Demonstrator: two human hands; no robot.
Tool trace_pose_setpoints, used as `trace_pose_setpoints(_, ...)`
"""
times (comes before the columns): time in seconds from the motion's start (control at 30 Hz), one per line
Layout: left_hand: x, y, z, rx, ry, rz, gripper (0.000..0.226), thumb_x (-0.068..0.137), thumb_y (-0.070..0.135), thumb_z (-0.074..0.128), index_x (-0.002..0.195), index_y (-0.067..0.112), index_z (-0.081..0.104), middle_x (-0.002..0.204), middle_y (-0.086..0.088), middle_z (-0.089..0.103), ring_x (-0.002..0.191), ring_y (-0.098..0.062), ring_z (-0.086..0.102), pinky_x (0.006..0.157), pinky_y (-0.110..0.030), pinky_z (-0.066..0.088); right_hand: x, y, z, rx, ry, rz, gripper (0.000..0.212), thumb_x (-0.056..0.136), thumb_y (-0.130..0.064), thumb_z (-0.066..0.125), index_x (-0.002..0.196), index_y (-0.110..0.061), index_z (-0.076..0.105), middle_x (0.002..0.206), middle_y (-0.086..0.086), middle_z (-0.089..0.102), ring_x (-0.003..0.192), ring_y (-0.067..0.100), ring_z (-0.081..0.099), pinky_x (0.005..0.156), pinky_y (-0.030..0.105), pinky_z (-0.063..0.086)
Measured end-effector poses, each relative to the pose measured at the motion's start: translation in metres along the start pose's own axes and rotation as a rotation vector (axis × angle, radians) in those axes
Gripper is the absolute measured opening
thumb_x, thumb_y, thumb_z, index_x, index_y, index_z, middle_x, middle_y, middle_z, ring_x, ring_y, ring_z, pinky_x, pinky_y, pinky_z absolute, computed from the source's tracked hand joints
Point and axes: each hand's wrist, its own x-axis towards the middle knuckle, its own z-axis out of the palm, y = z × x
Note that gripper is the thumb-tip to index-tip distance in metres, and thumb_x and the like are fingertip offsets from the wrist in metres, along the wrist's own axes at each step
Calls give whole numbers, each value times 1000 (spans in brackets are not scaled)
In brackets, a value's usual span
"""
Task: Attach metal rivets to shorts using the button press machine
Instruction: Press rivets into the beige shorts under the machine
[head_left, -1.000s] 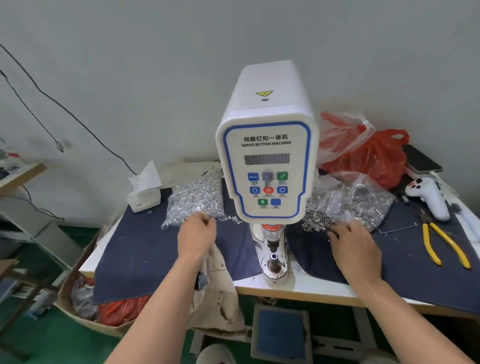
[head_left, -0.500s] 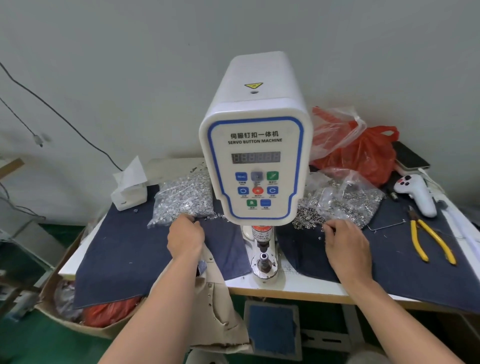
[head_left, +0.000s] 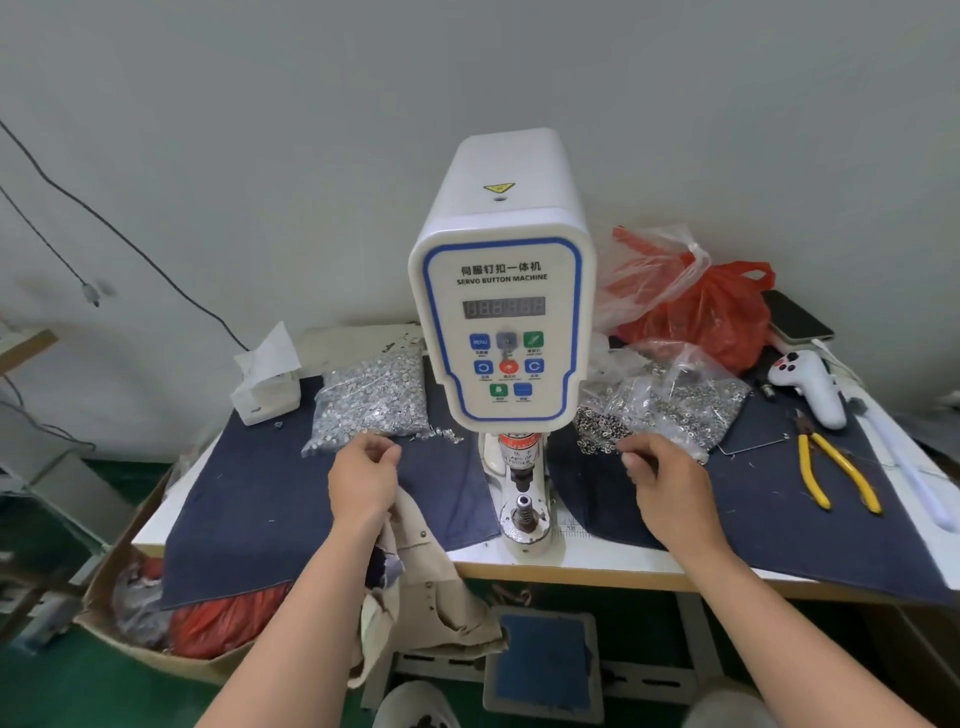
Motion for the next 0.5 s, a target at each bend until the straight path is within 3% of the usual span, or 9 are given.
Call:
trace_pose_setpoints(0.1,-21,1,-12,-142,-90,42,13,98,14,71,95,26,75,89,13,74,90,-7,70,83,-35,55,-12,-14,7,57,-106,53,13,99,-8,62,101,-18,71,83,-3,73,82,18,71,81,36,55)
trace_pose_setpoints(0.23,-51,-2,-22,-251,-218,23,17,96,17,75,91,32,81,87,13,80,88,3,72,74,-23,51,-22,-29,19,172,-202,159,21,98,-12,65,89,-30,69,71,-9,75,69,1,73,74,16,53)
trace_pose_setpoints(0.33,-72,-2,-22,-306,-298,-13,15,95,20,77,91,32,84,91,12,81,88,2,72,66,-16,49,-27,-40,27,351,-269,265,14,97,-8,66,94,-20,74,75,-5,78,73,10,76,76,25,61)
trace_pose_setpoints(0.5,-92,1,-16,-324,-364,-68,8,93,24,81,98,29,81,91,12,80,83,5,71,60,-9,48,-32,-56,33,615,-325,431,9,96,-3,68,98,-9,75,79,7,79,76,18,77,75,28,63)
